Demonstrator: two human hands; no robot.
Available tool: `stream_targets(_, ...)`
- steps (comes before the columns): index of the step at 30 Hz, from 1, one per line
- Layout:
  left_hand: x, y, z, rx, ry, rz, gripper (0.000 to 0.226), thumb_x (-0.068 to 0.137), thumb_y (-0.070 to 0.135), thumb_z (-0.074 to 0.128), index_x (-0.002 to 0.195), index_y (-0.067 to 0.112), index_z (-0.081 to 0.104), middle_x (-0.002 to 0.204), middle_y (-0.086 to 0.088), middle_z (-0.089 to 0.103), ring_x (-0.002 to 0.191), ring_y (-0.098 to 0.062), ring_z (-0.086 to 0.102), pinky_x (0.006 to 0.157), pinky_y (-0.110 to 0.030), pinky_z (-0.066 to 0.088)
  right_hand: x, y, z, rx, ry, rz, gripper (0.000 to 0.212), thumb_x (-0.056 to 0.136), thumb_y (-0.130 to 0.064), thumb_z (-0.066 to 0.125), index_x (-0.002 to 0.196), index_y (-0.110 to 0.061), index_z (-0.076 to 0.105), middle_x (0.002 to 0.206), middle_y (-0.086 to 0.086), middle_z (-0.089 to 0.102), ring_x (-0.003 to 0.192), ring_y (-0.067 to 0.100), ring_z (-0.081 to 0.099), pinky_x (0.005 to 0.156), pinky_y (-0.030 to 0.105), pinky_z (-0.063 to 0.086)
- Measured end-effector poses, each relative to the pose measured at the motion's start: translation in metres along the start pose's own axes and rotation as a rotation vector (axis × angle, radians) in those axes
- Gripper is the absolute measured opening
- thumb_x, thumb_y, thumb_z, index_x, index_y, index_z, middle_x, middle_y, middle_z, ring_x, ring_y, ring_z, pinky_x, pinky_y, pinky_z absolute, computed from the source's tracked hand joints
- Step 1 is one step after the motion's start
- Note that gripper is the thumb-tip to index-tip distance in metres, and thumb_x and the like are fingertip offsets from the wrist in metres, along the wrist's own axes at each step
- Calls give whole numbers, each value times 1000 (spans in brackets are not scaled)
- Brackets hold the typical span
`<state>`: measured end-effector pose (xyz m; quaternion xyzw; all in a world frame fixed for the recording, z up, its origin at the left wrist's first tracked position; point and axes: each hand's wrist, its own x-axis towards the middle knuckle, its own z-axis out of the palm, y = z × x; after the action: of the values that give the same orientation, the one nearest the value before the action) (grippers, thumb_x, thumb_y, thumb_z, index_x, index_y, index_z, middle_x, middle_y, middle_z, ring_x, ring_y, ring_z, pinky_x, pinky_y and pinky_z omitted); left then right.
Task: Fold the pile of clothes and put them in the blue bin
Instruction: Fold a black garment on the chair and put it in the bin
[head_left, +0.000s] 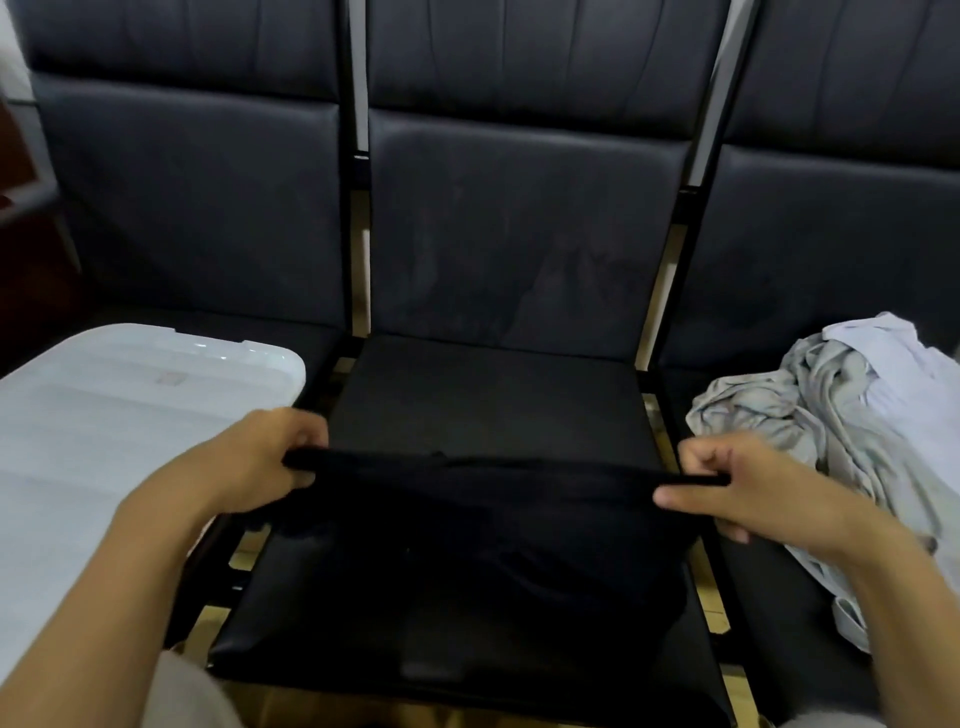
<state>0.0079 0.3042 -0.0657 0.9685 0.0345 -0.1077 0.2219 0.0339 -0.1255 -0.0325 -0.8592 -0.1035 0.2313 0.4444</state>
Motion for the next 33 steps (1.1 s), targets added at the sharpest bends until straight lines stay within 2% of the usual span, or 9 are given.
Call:
stream_targets(3, 11, -19, -10, 152, -95, -91, 20, 82, 8, 56, 88, 21, 69, 83, 3, 62, 82, -17, 64, 68, -25, 47, 22, -1, -4, -11, 12, -27, 47, 90, -8, 68, 67, -16, 28, 62, 1, 29, 46, 10, 43, 46, 25, 43)
stream_targets(7, 50, -18, -64, 210, 215, -80, 33, 76, 10, 52, 104, 13, 70, 104, -16, 67, 104, -40, 63, 88, -41, 52, 70, -37, -46, -47, 381, -194, 48, 88, -4, 68, 65, -19, 28, 61, -1, 34, 51, 7, 60, 62, 39, 55)
stream_targets(10, 66, 11, -134, 105, 387, 74, 42, 78, 1, 41, 110, 6, 69, 115, -24, 68, 113, -42, 61, 98, -41, 49, 90, -92, -89, -102, 626, -344, 49, 90, -8, 68, 64, -18, 28, 59, 1, 39, 57, 7, 60, 52, 18, 53)
stream_targets(13, 65, 33, -204, 5, 510, 131, 69, 82, -14, 37, 144, 14, 50, 139, -20, 54, 127, -40, 52, 110, -47, 41, 86, -146, -121, -155, 754, -499, 48, 93, -12, 67, 65, -18, 28, 62, 5, 41, 61, 8, 58, 56, 18, 53)
stream_targets(20, 6, 49, -228, 72, 734, 314, 59, 73, -24, 42, 122, 1, 66, 124, -19, 64, 121, -35, 56, 105, -36, 40, 32, -175, -119, -314, 787, -657, 45, 87, -12, 73, 64, -14, 34, 58, 5, 41, 52, 9, 48, 50, 25, 44)
stream_targets(25, -37, -7, -130, 312, 486, 221, 47, 71, -15, 56, 106, 10, 76, 107, -14, 73, 105, -34, 66, 98, -41, 47, 11, -91, -38, -356, 491, -555, 49, 75, -22, 82, 57, -24, 36, 53, -12, 44, 50, 3, 35, 52, 22, 33)
stream_targets(28, -57, -37, -57, 524, 168, 87, 61, 77, 3, 51, 125, 38, 63, 126, 13, 64, 125, -13, 54, 116, -39, 21, 6, -27, 31, -273, 115, -342, 40, 71, -53, 78, 63, -27, 49, 59, -11, 54, 57, 1, 48, 56, 25, 41)
stream_targets(30, -65, -48, -22, 533, -120, 36, 63, 81, 13, 51, 134, 47, 49, 136, 23, 50, 135, -4, 39, 120, -45, 2, 4, 11, 63, -138, -149, -117, 32, 78, -48, 78, 85, -22, 61, 81, -5, 69, 74, 8, 65, 64, 24, 50)
stream_targets(33, -58, -45, 4, 425, -232, 63, 50, 86, 24, 56, 129, 48, 48, 139, 23, 44, 135, -4, 38, 122, -41, 8, 13, 63, 74, -108, -102, 80, 23, 89, -37, 71, 98, -17, 64, 91, 5, 72, 80, 12, 71, 67, 24, 55)
